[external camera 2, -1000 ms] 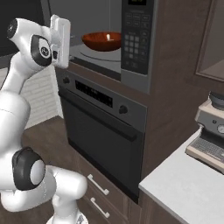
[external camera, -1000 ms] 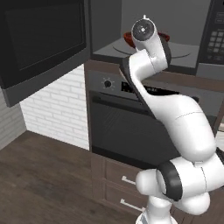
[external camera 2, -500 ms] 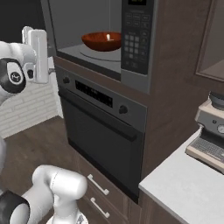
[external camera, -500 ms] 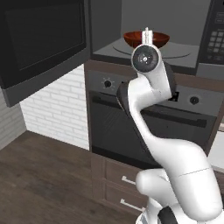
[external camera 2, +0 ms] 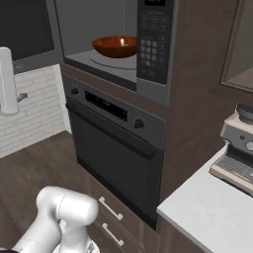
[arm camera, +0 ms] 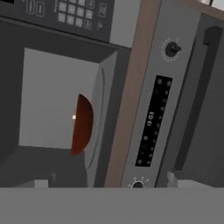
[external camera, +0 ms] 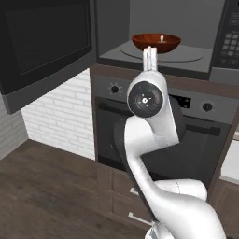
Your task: Pick the mushroom from the sink and place it in the bowl. Then pick the bowl and place it in the microwave. Then close the microwave door and press the start button.
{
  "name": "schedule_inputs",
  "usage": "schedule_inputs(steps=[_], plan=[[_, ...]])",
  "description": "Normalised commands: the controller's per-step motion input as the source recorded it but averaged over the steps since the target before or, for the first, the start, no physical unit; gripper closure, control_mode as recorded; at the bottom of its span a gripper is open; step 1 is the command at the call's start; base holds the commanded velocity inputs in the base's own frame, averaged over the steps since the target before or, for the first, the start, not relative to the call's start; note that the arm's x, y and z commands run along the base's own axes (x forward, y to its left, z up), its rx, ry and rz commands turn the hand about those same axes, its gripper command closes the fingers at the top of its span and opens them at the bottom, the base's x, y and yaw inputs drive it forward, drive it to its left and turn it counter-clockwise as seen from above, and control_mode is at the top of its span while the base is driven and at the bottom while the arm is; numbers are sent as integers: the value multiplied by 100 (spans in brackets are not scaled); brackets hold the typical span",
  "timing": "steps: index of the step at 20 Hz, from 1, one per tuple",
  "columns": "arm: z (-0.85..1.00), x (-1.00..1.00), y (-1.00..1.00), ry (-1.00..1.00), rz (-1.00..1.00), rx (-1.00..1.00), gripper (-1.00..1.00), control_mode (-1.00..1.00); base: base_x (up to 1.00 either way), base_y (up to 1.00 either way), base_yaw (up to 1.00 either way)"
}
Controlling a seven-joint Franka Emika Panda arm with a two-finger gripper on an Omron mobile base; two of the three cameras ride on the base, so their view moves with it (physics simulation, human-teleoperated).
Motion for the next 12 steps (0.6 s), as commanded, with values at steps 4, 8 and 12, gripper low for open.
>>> schedule_inputs(steps=[4, 8, 12], plan=[[1, -99, 75, 0, -5, 0, -100, -100, 0, 0, 0], [-2, -77, 90, -3, -1, 0, -100, -100, 0, 0, 0], [-31, -14, 98, -8, 0, 0, -100, -100, 0, 0, 0]])
